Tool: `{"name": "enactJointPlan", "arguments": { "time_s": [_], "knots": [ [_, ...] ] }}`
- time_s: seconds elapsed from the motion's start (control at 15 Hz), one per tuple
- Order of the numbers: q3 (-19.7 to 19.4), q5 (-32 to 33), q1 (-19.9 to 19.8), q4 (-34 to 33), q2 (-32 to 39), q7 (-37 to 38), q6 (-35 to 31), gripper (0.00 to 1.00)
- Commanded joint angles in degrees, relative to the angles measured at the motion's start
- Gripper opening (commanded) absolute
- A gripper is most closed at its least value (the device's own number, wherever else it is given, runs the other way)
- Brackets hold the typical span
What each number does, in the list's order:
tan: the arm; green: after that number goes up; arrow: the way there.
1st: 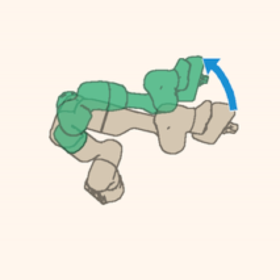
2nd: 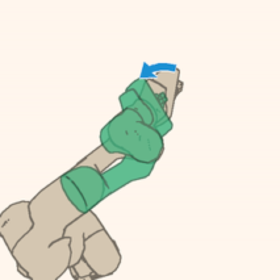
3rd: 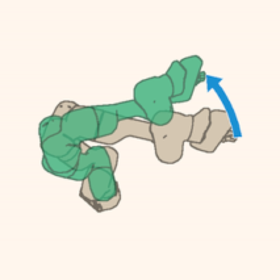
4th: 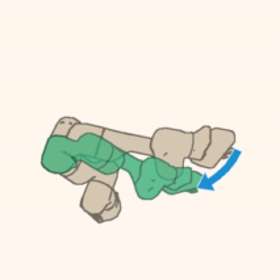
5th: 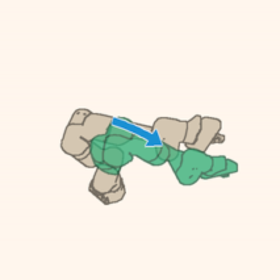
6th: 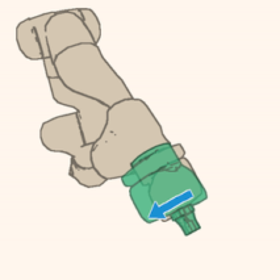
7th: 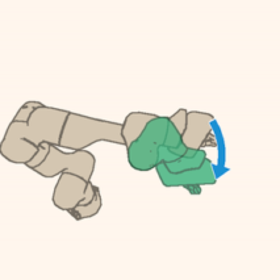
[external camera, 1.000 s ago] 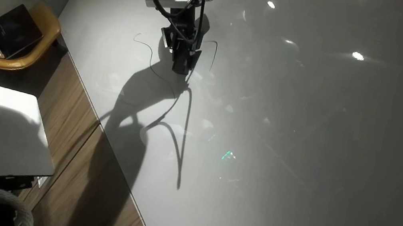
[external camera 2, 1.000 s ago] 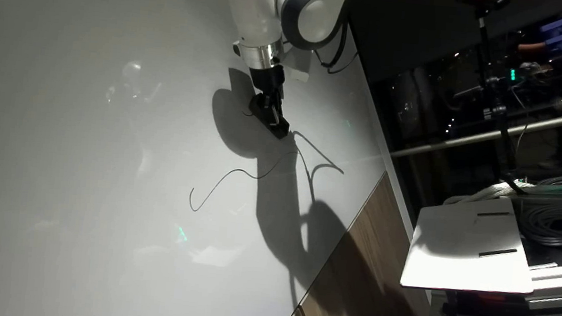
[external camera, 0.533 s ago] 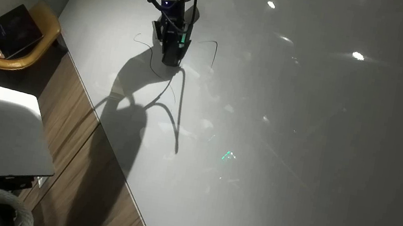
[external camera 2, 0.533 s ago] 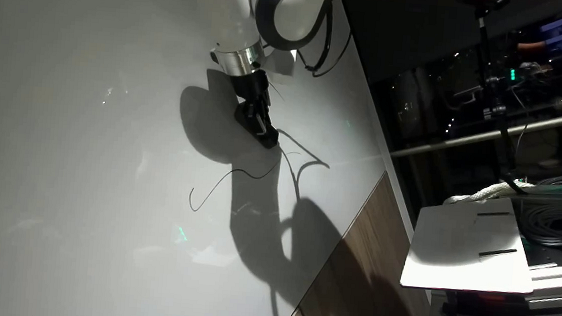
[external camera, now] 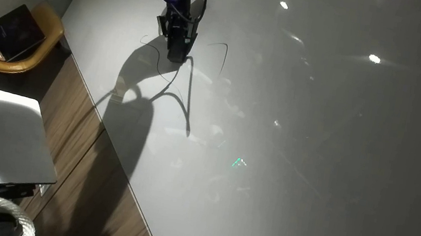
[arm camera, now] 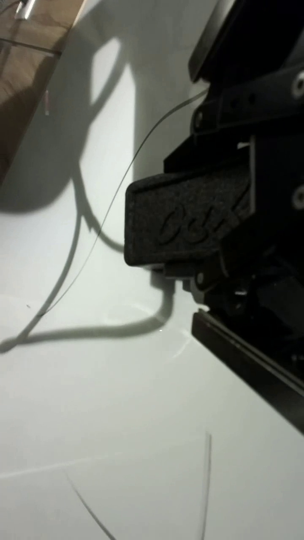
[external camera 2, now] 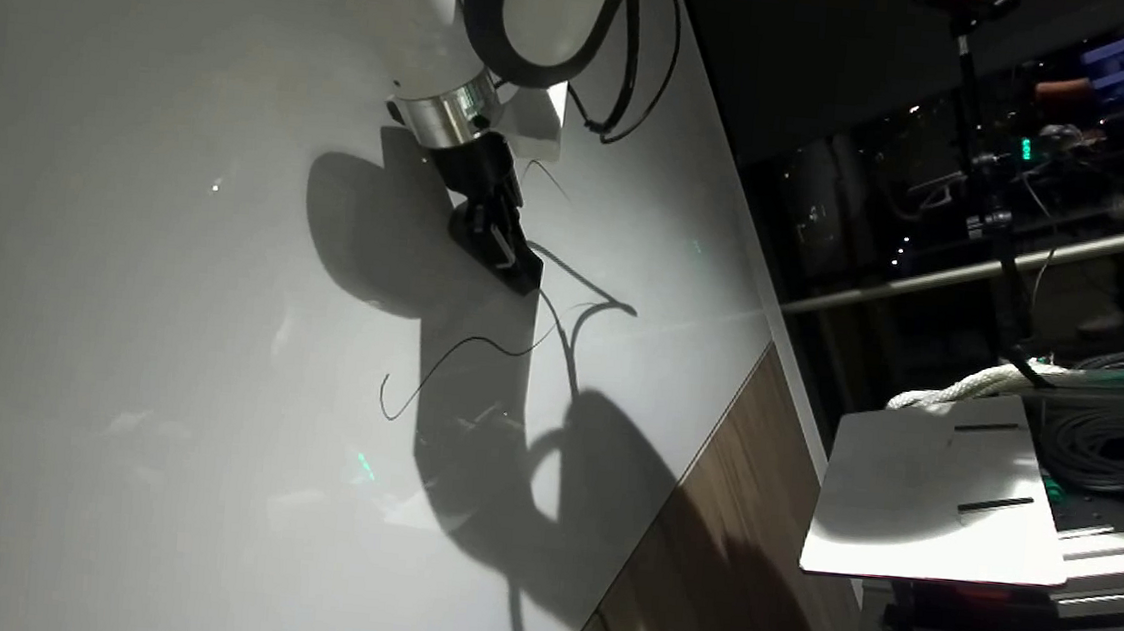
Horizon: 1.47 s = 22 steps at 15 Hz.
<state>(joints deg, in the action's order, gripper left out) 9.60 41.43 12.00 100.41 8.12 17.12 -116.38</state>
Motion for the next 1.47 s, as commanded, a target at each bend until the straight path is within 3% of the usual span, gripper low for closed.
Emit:
{"name": "enactJointPlan", "arguments": {
  "time_s": [0.0, 0.33, 0.73, 1.07, 1.4],
  "knots": [
    [-3.07, 1.77, -2.69, -2.03, -2.34, -4.08, -1.58, 0.3],
    [-7.29, 0.78, -8.1, 3.09, -10.4, -6.39, -4.87, 0.3],
    [-10.39, -0.88, -12.83, 6.34, -11.21, -6.9, -13.54, 0.3],
    [-9.43, -1.42, -12.31, 9.67, -7.86, -4.62, -18.88, 0.3],
    [-6.09, -1.21, -9.11, 4.91, -4.99, -3.77, -13.47, 0.3]
  ]
}}
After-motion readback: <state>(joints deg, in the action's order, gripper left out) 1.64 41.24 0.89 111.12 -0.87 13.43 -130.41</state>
